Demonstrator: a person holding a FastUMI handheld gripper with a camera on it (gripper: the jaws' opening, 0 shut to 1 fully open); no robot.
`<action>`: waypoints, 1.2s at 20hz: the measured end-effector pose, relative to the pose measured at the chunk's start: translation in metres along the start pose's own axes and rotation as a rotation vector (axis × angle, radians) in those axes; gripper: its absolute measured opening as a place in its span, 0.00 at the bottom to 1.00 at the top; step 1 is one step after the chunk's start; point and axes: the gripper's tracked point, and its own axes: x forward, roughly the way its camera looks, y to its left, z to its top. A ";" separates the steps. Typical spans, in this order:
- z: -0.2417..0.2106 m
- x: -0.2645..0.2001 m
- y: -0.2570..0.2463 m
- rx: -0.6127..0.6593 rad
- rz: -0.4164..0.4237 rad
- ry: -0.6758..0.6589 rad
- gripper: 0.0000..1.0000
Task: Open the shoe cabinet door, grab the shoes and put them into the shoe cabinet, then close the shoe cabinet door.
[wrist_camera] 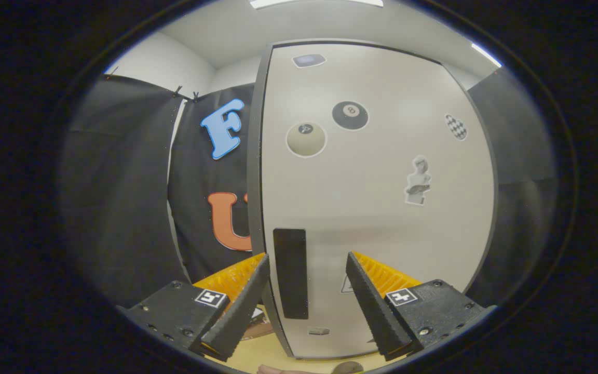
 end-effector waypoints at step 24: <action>-0.011 -0.067 0.004 -0.136 0.274 0.084 0.28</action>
